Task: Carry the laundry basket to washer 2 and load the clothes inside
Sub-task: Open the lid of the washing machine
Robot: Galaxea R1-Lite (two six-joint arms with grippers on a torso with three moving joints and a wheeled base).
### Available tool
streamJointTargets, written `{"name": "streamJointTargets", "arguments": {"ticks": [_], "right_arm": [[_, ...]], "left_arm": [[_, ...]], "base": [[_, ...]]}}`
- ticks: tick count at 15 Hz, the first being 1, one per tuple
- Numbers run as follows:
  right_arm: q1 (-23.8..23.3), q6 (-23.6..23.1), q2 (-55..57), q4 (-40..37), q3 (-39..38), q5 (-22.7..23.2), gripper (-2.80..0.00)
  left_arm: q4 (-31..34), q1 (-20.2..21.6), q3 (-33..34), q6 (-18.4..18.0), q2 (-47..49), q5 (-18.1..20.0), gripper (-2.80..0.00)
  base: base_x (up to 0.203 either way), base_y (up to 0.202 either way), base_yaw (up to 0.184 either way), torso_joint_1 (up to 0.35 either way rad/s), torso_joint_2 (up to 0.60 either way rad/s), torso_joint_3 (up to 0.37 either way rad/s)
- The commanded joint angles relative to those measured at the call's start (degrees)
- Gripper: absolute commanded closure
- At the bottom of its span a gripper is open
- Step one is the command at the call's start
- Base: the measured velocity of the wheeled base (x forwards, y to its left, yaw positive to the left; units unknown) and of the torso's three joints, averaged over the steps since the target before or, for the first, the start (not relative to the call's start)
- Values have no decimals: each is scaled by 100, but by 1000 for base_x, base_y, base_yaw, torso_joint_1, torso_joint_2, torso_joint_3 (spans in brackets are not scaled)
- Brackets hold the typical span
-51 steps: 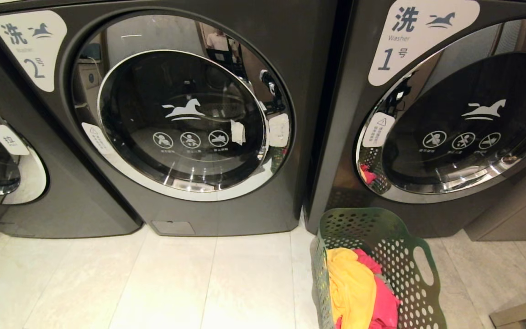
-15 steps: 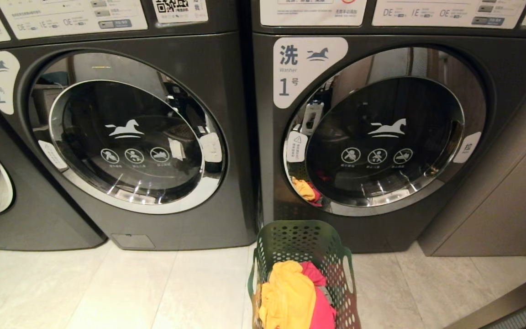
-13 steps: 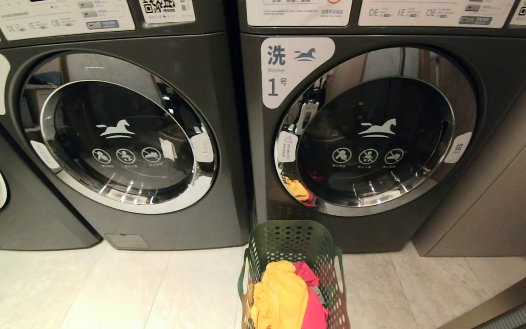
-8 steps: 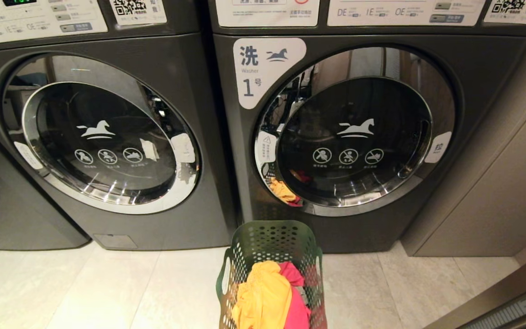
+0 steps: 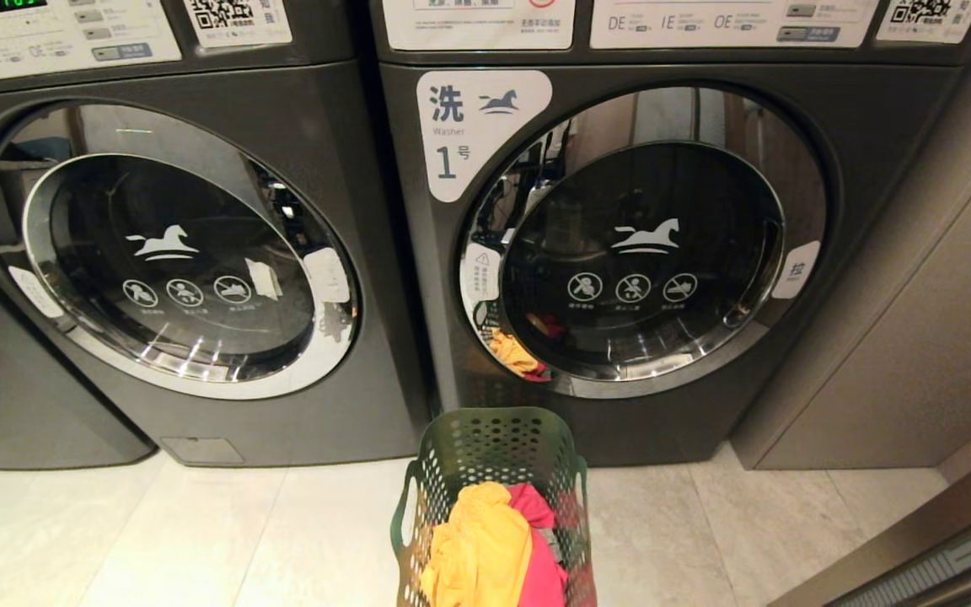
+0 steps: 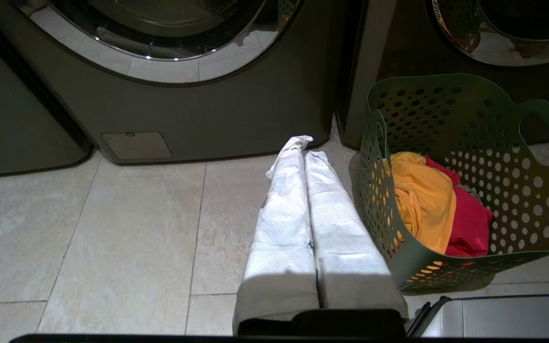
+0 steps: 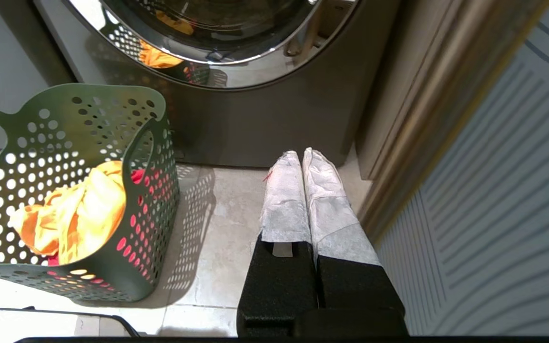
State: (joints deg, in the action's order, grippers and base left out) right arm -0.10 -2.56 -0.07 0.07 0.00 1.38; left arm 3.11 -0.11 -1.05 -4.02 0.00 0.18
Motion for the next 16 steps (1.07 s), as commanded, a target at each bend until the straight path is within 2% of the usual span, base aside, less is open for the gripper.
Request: {"name": "streamJointTargets", "arguments": {"ticks": [1, 16], "right_arm": [[1, 1, -1, 1, 0, 3, 0], [1, 10, -1, 2, 0, 3, 0]], "left_arm": [[6, 2, -1, -2, 3, 0, 0], [6, 2, -1, -2, 8, 44, 0]], "base": [[0, 0, 0, 0, 0, 0], [0, 0, -7, 0, 0, 0]]}}
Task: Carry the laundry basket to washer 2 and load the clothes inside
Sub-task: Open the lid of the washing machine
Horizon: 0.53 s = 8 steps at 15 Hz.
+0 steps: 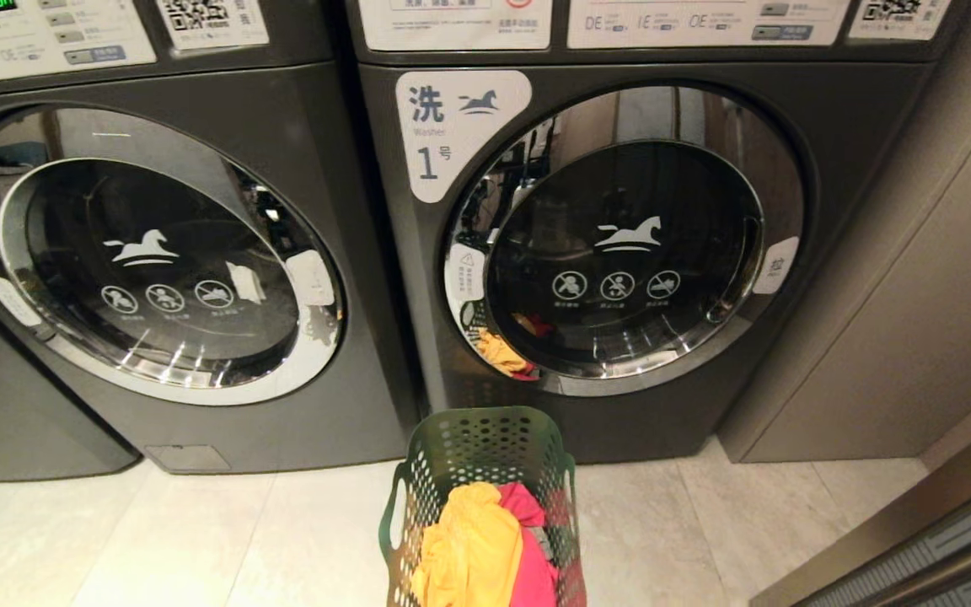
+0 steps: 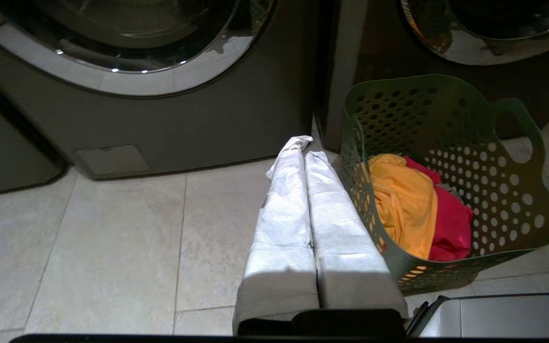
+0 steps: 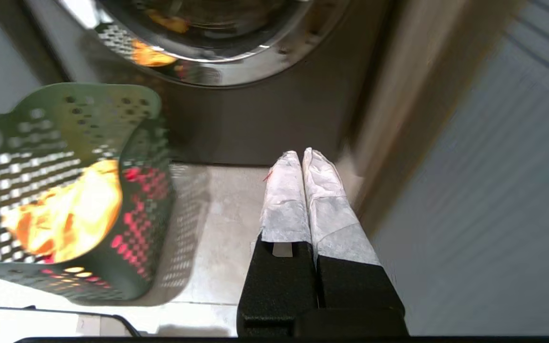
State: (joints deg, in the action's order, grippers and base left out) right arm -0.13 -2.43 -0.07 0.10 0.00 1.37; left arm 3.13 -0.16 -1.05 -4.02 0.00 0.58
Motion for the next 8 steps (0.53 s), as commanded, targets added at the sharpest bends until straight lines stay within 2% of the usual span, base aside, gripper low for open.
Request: {"name": "streamJointTargets", "arguments": {"ticks": [1, 5, 8], "right_arm": [[4, -12, -1, -1, 0, 4, 0], [4, -12, -1, 8, 0, 4, 0], [4, -4, -1, 8, 0, 4, 0]], "left_arm": [[3, 7, -1, -2, 9, 1, 0], [3, 7, -1, -2, 3, 0, 0], [3, 7, -1, -2, 0, 4, 0]], "base": [[-3, 8, -154, -7, 2, 2], [0, 6, -157, 4, 0, -1], [-1, 1, -22, 1, 1, 1]]}}
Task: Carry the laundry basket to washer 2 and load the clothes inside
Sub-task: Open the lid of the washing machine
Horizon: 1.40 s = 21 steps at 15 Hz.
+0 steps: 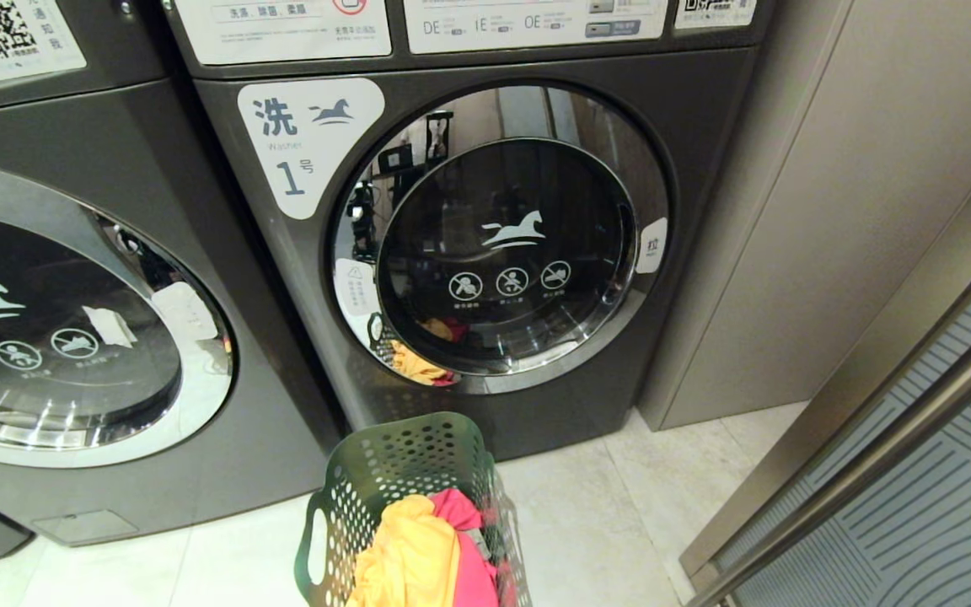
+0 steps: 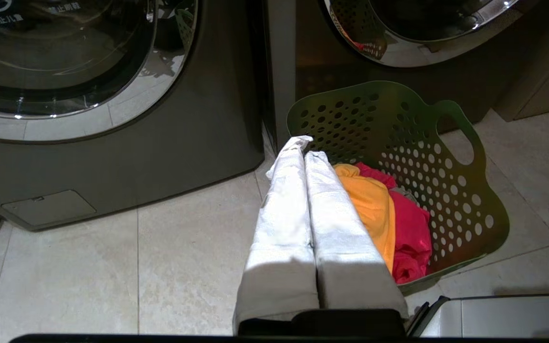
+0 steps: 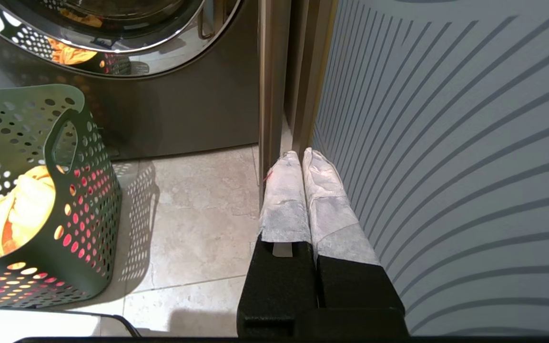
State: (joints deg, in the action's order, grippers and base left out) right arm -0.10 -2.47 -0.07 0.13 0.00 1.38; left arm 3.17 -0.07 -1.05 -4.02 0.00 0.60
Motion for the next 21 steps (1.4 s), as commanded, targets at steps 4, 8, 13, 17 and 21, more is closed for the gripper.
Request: {"name": "streamJointTargets", "arguments": {"ticks": [4, 8, 13, 17, 21], "right_arm": [[1, -20, -1, 4, 0, 3, 0], [1, -7, -1, -5, 0, 3, 0], [1, -31, -1, 4, 0, 3, 0], [1, -49, -1, 4, 0, -6, 0], [1, -19, -1, -22, 9, -6, 0]], "left_arm": [[-1, -1, -1, -2, 2, -7, 0], [-1, -1, -1, -3, 9, -7, 0], [-1, -1, -9, -3, 0, 2, 0], [85, -1, -579, 29, 59, -8, 0], [104, -1, -1192, 168, 1341, -41, -280]], "base": [[0, 0, 0, 0, 0, 0], [0, 0, 0, 0, 0, 0], [0, 0, 0, 0, 0, 0], [0, 0, 0, 0, 0, 0], [0, 0, 0, 0, 0, 0]]}}
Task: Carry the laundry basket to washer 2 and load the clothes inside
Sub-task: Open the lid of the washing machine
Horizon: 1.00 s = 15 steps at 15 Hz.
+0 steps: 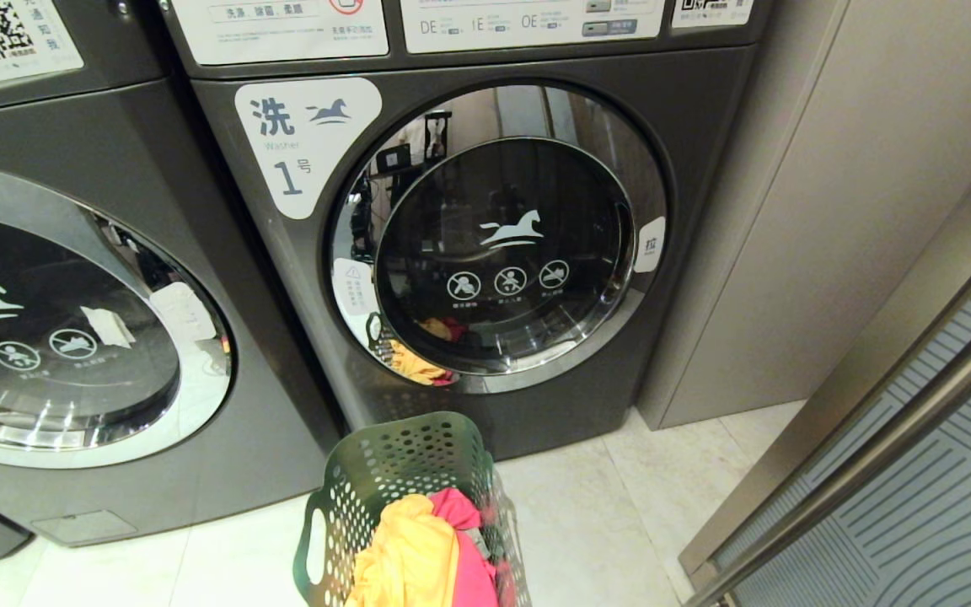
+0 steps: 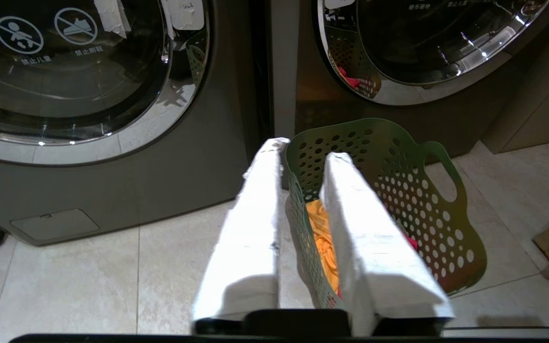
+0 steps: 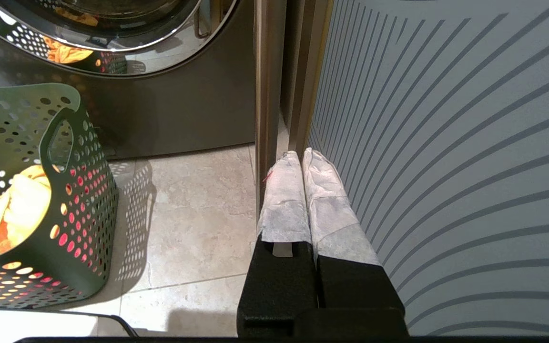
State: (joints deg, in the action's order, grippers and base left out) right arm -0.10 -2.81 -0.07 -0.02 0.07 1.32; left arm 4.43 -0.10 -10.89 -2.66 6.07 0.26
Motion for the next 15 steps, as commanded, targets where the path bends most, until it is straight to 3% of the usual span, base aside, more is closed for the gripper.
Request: {"name": "streamJointTargets", "arguments": {"ticks": [1, 5, 8, 11, 14, 15], "right_arm": [[1, 26, -1, -6, 1, 0, 0], [1, 9, -1, -6, 10, 0, 0], [1, 44, -1, 20, -7, 0, 0], [1, 88, -1, 20, -7, 0, 0], [1, 85, -1, 20, -7, 0, 0], [1, 79, -1, 20, -7, 0, 0]], "left_arm": [[-83, 1, -349, 155, 1152, -12, -280], [-587, 25, -805, 1141, 3163, -84, -280], [-1410, 195, -1075, 1515, 4828, -95, -280], [-2323, 607, -1537, 1563, 6512, -30, -280], [-3320, 1287, -2133, 1155, 7551, 45, -280], [-3542, 1521, -2252, 1091, 7791, 287, -280]], "base": [[0, 0, 0, 0, 0, 0], [0, 0, 0, 0, 0, 0], [0, 0, 0, 0, 0, 0], [0, 0, 0, 0, 0, 0], [0, 0, 0, 0, 0, 0], [0, 0, 0, 0, 0, 0]]}}
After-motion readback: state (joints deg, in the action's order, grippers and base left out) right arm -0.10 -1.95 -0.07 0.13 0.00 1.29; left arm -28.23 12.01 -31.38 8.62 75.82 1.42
